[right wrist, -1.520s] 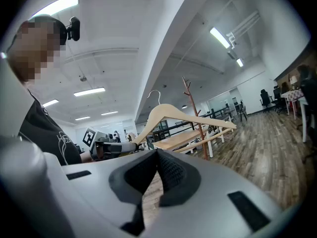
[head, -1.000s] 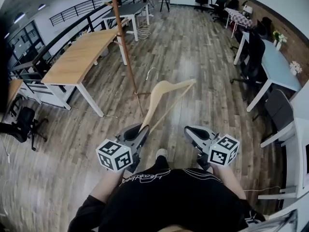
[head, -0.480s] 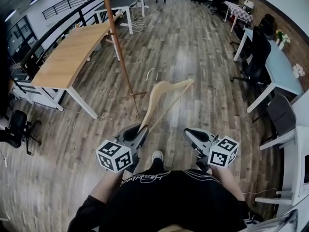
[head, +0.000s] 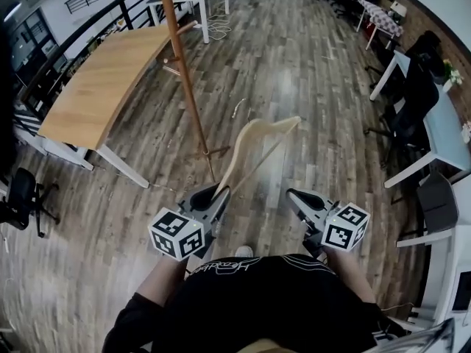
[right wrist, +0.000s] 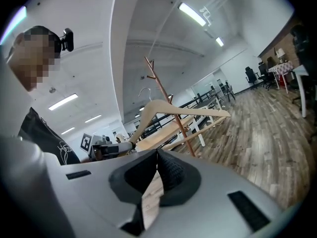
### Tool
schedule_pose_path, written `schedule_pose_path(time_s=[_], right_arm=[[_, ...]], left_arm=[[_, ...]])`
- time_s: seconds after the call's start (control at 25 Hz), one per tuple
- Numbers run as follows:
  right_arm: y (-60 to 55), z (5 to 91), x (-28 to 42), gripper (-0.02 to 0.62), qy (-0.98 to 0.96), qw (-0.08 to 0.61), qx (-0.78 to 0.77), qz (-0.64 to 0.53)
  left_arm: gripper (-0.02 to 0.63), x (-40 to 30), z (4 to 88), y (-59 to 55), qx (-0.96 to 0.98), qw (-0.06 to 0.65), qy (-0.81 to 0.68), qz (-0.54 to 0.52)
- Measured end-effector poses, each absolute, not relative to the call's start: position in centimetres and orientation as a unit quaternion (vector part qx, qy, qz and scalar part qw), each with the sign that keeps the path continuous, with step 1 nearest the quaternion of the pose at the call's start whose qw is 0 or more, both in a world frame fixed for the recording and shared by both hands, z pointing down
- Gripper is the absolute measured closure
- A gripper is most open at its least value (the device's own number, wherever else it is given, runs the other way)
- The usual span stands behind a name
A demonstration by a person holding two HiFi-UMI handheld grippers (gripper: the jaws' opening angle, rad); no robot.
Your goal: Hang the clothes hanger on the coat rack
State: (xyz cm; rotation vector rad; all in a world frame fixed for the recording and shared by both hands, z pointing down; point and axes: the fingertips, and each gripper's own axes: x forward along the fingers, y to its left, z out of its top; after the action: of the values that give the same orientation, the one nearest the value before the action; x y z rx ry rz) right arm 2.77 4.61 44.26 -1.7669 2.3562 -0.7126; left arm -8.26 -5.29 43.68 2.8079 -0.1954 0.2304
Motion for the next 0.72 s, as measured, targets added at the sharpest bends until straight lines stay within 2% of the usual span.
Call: schedule_pose_path(time_s=[0.72], right_arm=[[-8.9, 43.0, 9.9, 0.555, 0.815, 0.050, -0.531, -0.227]], left_arm=[[0.554, -1.5, 41.9, -17.4, 0.980, 0.141, -0.119, 0.071]])
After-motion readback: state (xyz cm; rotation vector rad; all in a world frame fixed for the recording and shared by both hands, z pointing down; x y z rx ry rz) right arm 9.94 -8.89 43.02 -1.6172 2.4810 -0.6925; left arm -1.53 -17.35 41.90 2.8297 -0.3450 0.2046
